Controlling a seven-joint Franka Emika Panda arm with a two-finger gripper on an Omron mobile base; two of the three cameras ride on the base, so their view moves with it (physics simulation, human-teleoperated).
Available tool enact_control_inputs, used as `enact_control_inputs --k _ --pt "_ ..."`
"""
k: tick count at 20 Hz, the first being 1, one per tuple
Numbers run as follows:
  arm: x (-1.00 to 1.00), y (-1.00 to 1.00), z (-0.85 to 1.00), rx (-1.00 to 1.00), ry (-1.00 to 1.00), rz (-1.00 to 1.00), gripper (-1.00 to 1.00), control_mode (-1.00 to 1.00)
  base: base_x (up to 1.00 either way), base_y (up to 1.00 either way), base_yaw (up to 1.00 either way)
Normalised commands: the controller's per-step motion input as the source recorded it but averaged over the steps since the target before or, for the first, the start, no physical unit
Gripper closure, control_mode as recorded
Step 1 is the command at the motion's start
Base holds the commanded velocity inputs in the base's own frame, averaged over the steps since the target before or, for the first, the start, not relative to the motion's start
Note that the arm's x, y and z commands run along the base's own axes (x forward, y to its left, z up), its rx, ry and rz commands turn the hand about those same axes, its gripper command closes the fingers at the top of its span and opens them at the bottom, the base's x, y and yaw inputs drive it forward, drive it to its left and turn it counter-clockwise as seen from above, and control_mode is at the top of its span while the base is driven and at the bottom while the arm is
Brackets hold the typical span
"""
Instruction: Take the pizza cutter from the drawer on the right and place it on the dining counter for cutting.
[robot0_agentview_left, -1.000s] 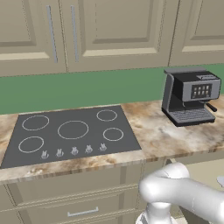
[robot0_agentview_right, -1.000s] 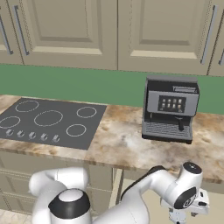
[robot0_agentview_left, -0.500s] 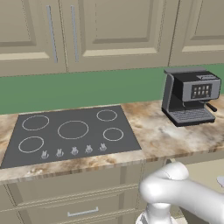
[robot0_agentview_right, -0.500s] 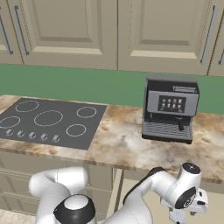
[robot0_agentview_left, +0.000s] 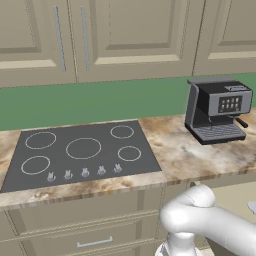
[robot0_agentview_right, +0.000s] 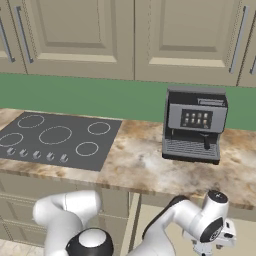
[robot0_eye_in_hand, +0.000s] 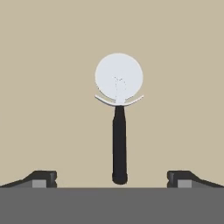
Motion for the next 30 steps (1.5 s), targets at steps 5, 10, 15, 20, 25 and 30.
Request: enact_control_inputs --k 5,10,15,20,25,30 --pt "0.00 -0.06 -0.13 0.00 0.00 0.00 -1.00 -1.00 0.00 0.00 0.00" --pt "0.00 -0.15 0.00 0.01 0.00 0.00 -1.00 -1.00 0.00 0.00 0.00" --pt "0.00 -0.05 -0.06 0.00 0.00 0.00 -1.00 -1.00 0.00 0.00 0.00" --pt "0.03 0.00 -0.12 0.00 0.00 0.00 -1.00 -1.00 0.00 0.00 0.00" --pt "0.01 0.00 -0.12 0.00 0.00 0.00 -1.00 -1.00 0.00 0.00 0.00" --pt "0.00 0.00 -0.18 0.00 0.00 0.00 -1.00 -1.00 0.00 0.00 0.00"
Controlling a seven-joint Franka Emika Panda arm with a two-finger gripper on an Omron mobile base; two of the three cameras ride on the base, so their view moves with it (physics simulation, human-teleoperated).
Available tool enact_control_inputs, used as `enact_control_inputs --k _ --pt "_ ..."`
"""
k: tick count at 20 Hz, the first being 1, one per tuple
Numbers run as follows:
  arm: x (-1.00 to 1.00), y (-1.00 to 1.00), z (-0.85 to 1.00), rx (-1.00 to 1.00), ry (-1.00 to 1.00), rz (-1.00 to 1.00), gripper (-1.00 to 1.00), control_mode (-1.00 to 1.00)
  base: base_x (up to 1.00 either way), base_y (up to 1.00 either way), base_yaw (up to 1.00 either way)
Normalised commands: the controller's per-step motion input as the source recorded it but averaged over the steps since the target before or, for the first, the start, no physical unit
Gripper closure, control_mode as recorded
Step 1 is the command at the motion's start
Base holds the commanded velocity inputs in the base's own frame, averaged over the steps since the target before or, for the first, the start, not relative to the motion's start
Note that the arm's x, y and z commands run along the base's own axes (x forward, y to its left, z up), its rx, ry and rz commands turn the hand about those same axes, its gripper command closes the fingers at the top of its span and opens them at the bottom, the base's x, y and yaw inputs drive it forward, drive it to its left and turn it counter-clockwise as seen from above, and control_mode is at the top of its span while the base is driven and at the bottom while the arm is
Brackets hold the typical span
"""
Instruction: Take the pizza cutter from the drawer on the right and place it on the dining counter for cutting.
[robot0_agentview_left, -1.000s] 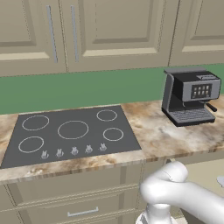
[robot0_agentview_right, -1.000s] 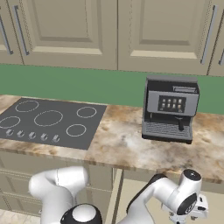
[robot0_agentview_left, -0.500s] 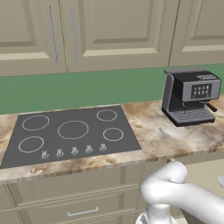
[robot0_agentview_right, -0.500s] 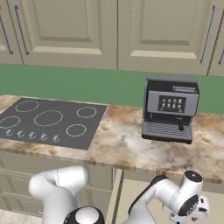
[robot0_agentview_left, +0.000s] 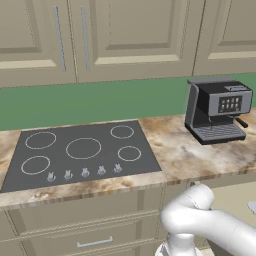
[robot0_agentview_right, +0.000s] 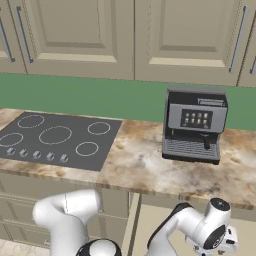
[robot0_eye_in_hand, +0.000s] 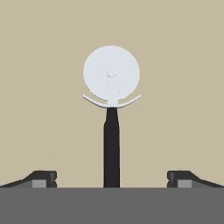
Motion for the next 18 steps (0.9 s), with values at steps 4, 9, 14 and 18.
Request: enact_control_inputs --k 4,9,14,18 --pt "0.00 0.00 -0.30 0.00 0.00 0.00 -1.00 -1.00 0.00 0.00 0.00" --pt "0.00 0.00 -0.29 0.00 0.00 0.00 -1.00 -1.00 0.00 0.00 0.00" --pt "0.00 0.00 -0.25 0.00 0.00 0.00 -1.00 -1.00 0.00 0.00 0.00" --pt "0.00 0.00 -0.25 0.00 0.00 0.00 -1.00 -1.00 0.00 0.00 0.00"
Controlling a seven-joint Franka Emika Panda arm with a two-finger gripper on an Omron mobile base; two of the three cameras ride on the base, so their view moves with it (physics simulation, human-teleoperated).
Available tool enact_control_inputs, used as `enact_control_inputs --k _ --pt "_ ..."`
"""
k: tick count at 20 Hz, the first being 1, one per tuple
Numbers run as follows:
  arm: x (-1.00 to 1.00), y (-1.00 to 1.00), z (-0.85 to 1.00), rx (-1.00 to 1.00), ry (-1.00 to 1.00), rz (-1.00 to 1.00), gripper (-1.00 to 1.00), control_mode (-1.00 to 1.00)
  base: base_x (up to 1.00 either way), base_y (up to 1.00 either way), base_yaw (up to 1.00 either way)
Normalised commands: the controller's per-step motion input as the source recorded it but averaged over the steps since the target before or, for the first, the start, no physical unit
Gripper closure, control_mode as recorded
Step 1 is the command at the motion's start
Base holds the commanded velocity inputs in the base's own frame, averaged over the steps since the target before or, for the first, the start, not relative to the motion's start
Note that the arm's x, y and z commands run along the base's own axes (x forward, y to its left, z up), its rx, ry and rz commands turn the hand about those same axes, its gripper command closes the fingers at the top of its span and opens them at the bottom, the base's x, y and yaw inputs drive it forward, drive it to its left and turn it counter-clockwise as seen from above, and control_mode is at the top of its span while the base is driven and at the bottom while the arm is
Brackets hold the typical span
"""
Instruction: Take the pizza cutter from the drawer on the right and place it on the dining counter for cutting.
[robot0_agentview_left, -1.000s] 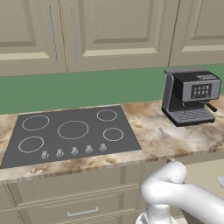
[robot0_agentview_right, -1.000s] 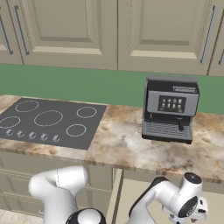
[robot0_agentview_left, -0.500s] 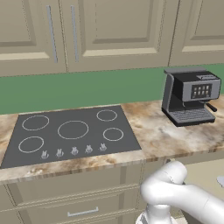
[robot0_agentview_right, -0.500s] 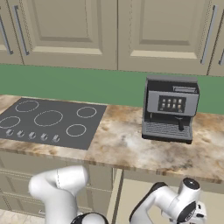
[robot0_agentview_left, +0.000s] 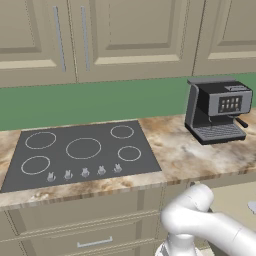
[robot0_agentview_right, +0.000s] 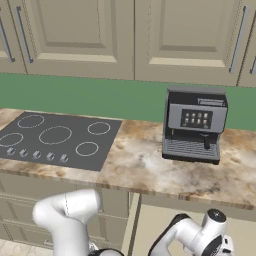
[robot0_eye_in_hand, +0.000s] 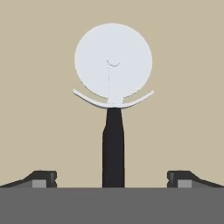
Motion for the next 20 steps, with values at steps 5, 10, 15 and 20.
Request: enact_control_inputs --k 5,10,15,20 --pt "0.00 0.00 -0.25 0.00 0.00 0.00 -1.00 -1.00 0.00 0.00 0.00" --pt "0.00 0.00 -0.22 0.00 0.00 0.00 -1.00 -1.00 0.00 0.00 0.00" --pt "0.00 0.00 -0.23 0.00 0.00 0.00 -1.00 -1.00 0.00 0.00 0.00" --pt "0.00 0.00 -0.20 0.00 0.00 0.00 -1.00 -1.00 0.00 0.00 0.00"
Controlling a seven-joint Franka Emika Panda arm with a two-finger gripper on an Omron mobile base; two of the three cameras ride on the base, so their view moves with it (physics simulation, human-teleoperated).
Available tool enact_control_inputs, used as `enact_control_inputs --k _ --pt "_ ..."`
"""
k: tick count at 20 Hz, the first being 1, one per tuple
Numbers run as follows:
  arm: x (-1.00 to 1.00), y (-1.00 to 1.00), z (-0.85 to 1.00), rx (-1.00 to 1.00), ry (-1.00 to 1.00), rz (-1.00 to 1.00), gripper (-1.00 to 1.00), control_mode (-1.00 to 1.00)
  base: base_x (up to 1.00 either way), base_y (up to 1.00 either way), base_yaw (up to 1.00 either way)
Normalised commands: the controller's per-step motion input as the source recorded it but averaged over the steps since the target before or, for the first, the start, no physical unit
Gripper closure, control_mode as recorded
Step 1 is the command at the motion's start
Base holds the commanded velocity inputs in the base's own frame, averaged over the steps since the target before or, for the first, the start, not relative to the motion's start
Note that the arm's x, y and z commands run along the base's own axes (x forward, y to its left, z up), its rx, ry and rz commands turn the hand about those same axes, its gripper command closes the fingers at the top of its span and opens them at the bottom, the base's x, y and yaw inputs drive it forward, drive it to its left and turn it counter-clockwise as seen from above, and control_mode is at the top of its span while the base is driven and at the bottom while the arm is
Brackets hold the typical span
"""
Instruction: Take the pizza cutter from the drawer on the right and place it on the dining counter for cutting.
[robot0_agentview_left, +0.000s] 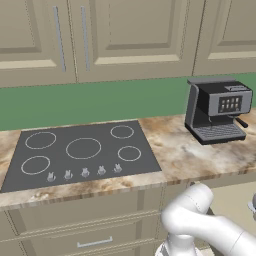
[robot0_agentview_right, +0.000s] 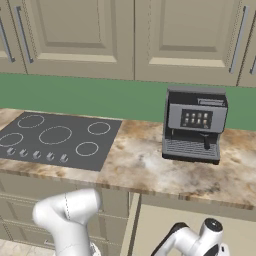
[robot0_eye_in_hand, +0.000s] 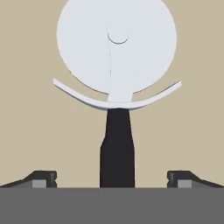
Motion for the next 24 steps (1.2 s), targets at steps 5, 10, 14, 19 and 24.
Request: enact_control_inputs --k 5,10,14,19,24 --pt "0.00 0.00 -0.15 0.00 0.00 0.00 -1.00 -1.00 0.00 0.00 0.00" --pt "0.00 0.00 -0.09 0.00 0.00 0.00 -1.00 -1.00 0.00 0.00 0.00" --pt "0.00 0.00 0.00 0.00 0.00 0.00 -1.00 -1.00 0.00 0.00 0.00" --pt "0.00 0.00 0.00 0.00 0.00 0.00 -1.00 -1.00 0.00 0.00 0.00" --pt "0.00 0.00 0.00 0.00 0.00 0.00 -1.00 -1.00 0.00 0.00 0.00"
